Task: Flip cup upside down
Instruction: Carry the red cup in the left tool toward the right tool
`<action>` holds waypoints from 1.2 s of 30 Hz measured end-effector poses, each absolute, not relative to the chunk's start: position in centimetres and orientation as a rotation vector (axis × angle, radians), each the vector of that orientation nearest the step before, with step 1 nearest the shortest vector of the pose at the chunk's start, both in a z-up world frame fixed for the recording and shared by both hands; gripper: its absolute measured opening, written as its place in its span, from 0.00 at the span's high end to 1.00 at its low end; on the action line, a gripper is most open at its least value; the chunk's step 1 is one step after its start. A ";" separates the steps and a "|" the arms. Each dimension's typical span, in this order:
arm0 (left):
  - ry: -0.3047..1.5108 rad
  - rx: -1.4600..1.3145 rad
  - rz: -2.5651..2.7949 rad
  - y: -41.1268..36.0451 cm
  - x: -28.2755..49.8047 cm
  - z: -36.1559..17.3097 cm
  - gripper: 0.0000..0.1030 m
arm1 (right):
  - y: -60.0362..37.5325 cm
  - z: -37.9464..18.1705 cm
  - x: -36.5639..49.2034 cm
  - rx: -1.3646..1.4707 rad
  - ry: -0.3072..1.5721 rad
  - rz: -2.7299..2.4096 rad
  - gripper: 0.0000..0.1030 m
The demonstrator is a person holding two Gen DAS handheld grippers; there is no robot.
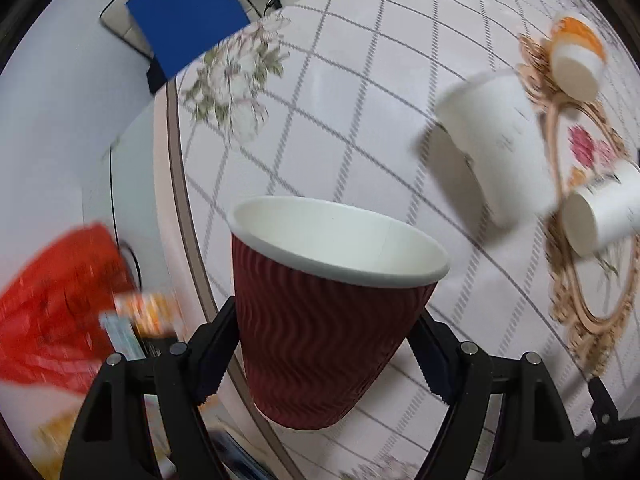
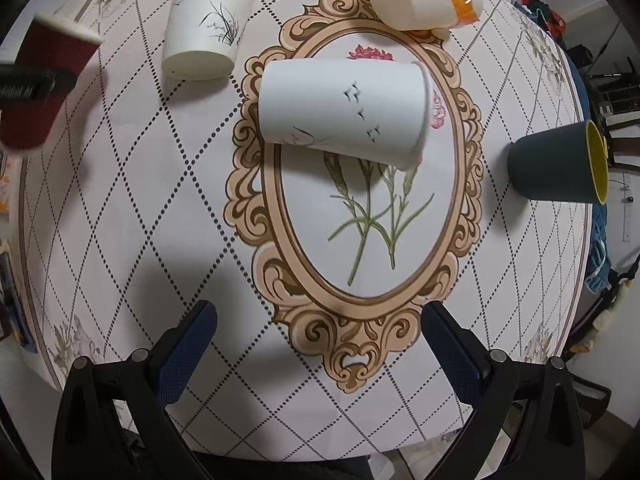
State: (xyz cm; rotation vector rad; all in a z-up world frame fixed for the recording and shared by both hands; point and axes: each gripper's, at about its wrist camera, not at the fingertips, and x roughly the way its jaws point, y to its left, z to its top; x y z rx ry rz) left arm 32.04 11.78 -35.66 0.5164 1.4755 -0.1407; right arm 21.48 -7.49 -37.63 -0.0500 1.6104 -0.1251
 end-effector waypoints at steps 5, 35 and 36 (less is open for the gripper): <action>1.535 0.392 -0.107 11.7 27.2 -34.7 0.24 | -8.6 -36.8 19.3 -0.057 1.591 -0.096 0.00; 1.765 -0.178 0.037 7.9 12.2 -40.1 0.24 | -17.7 -40.6 9.4 -0.057 1.677 0.013 0.00; 1.767 -0.176 0.035 7.8 12.7 -40.5 0.24 | -17.8 -40.7 9.3 -0.057 1.678 0.007 0.00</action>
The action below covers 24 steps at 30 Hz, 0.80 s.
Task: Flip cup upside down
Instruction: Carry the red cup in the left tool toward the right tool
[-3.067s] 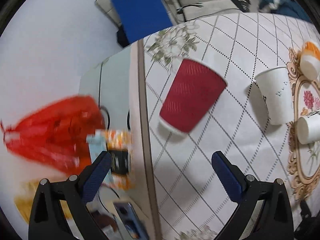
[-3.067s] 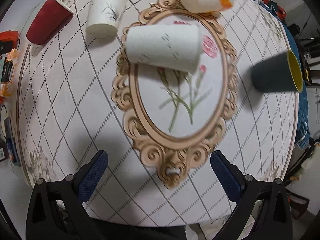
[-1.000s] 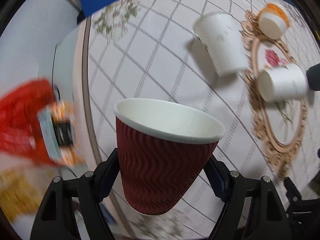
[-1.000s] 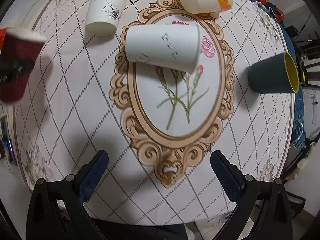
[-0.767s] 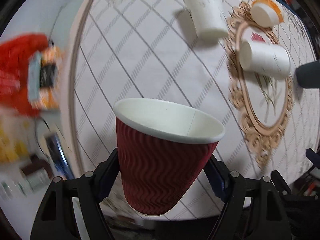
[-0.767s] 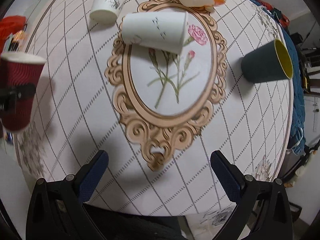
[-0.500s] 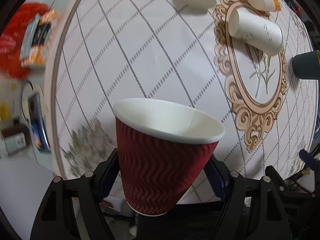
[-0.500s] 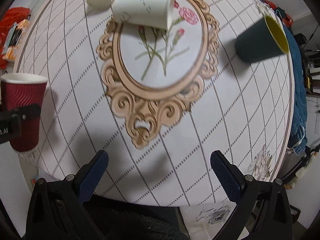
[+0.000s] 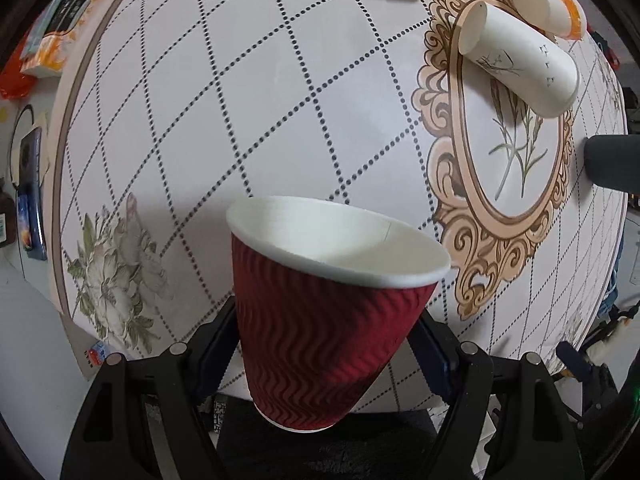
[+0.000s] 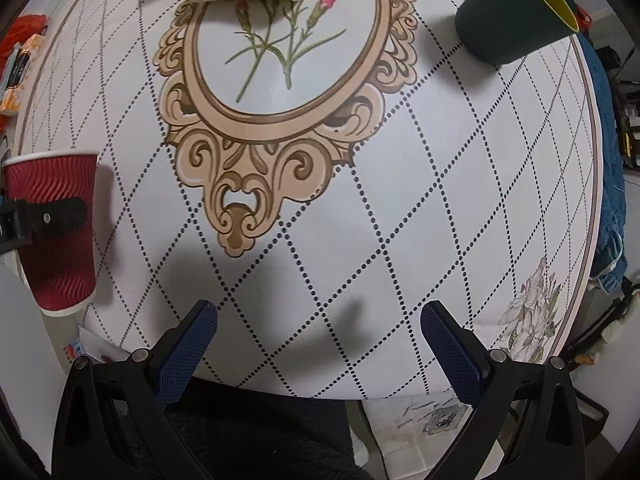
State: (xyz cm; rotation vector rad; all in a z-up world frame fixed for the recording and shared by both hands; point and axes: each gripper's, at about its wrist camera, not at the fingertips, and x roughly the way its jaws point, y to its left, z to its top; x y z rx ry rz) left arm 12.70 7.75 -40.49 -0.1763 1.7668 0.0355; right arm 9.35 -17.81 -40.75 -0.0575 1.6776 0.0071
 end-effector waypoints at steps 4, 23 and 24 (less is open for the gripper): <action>1.770 -0.167 0.028 7.8 15.6 -40.9 0.24 | -18.3 -41.3 9.5 -0.049 1.682 -0.021 0.00; 1.781 -0.119 -0.004 6.0 18.9 -43.8 0.22 | -16.9 -41.8 11.2 -0.032 1.703 -0.054 0.00; 1.775 -0.099 0.000 5.7 18.9 -43.7 0.21 | -16.7 -41.7 11.3 -0.031 1.703 -0.053 0.00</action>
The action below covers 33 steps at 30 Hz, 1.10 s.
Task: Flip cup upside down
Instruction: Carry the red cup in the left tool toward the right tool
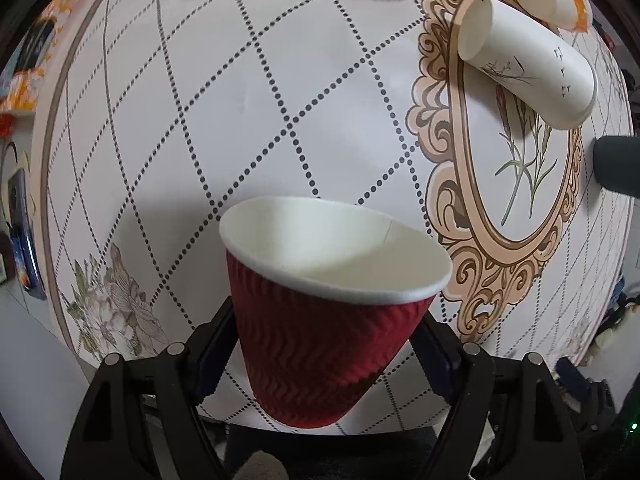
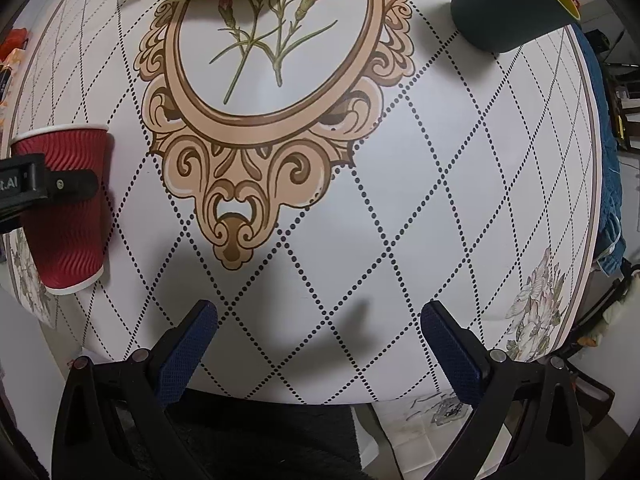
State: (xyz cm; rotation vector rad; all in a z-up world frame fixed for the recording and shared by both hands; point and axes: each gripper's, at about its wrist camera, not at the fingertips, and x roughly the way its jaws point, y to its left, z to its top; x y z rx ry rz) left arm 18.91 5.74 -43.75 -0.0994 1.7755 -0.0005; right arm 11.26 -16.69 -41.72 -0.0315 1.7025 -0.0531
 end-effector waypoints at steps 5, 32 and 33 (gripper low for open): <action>1.765 -0.076 -0.013 4.8 19.0 -43.7 0.20 | -16.3 -41.4 11.7 -0.033 1.697 -0.051 0.00; 1.616 -0.040 0.001 8.1 14.8 -36.6 0.20 | -15.9 -38.6 10.6 -0.001 1.655 -0.010 0.00; 1.600 -0.030 0.008 8.4 14.3 -35.9 0.20 | -15.8 -38.2 10.5 0.008 1.649 -0.003 0.00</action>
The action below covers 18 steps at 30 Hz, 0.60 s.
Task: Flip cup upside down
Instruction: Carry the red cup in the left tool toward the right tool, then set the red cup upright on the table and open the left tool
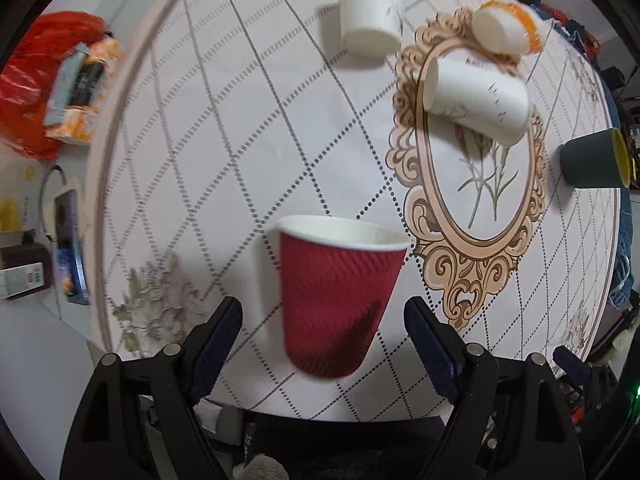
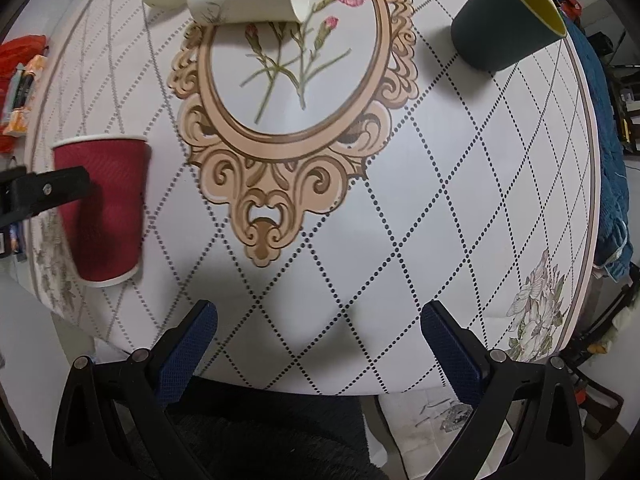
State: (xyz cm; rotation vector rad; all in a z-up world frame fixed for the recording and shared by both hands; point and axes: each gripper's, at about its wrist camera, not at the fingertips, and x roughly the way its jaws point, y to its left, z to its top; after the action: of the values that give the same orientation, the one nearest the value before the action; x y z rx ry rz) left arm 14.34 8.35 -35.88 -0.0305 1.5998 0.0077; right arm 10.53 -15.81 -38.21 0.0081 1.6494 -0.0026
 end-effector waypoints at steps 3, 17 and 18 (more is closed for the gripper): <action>1.542 -0.002 0.035 8.6 13.5 -33.4 0.20 | -15.5 -36.8 10.4 0.035 1.627 0.027 0.00; 1.469 -0.038 0.238 15.7 7.6 -31.5 0.20 | -11.9 -30.8 8.9 0.078 1.504 0.189 0.00; 1.469 -0.045 0.241 16.2 7.3 -31.6 0.20 | -11.6 -30.6 8.9 0.081 1.500 0.191 0.00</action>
State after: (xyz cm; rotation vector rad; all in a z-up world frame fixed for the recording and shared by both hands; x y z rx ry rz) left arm 7.31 16.19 -31.58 -0.0450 1.4691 0.2411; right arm 8.86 -11.57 -30.59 0.0810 1.4999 0.1905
